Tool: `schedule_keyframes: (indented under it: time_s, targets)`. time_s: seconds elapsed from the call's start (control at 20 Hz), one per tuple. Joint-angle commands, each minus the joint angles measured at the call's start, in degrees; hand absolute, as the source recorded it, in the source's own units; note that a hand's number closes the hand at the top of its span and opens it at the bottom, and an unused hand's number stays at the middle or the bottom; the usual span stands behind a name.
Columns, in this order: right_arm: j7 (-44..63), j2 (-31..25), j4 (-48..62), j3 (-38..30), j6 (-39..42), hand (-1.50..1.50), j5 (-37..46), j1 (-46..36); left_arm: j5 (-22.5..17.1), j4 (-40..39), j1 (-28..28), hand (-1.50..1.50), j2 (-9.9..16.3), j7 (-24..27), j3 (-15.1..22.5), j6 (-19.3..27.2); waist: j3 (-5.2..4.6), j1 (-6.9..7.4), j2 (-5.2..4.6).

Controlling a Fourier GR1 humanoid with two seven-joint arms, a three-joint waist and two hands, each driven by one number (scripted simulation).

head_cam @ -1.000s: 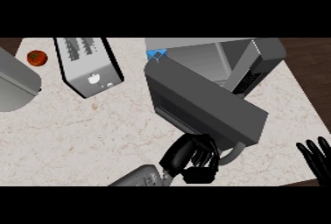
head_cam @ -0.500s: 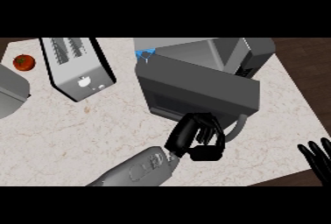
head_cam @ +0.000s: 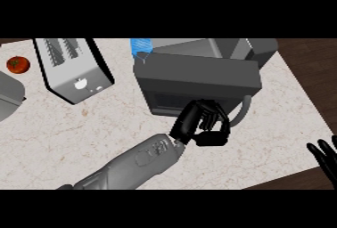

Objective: Pick up the milk, place it into the microwave and close the microwave

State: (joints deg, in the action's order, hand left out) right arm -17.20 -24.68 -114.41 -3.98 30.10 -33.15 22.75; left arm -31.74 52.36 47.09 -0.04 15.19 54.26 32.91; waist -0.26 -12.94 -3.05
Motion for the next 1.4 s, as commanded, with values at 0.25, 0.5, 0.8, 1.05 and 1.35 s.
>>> schedule_keyframes:
  time_s: [0.25,0.5,0.8,1.05,1.35]
  targets:
    - [2.82,-1.28,-2.07,-1.18,-1.59,-1.5,-3.16,-0.97,-7.42,-5.62,6.87,1.5,0.03,3.73,-5.47,0.32,-0.03,-0.87,-0.51]
    - [3.22,-1.88,-2.55,-1.98,-1.79,-1.5,-4.26,-2.08,-11.05,-7.97,8.26,1.5,0.03,5.77,-6.04,-2.37,-0.02,-1.06,-0.94]
    - [4.34,-2.83,-3.47,-2.9,-2.06,-1.5,-6.44,-2.33,-16.17,-11.01,8.2,1.5,0.03,6.03,-7.37,-3.36,0.0,-2.12,-1.42]
    - [4.9,-3.32,-4.52,-1.94,-0.98,-1.5,-7.35,-2.24,-17.55,-13.96,10.14,1.5,0.03,7.15,-7.08,-1.14,0.14,-2.9,-1.43]
    - [5.4,-4.65,-5.62,-1.83,0.5,-1.5,-8.78,-2.91,-20.14,-14.6,11.32,1.5,0.03,10.87,-7.9,-0.58,0.07,-3.01,-1.69]
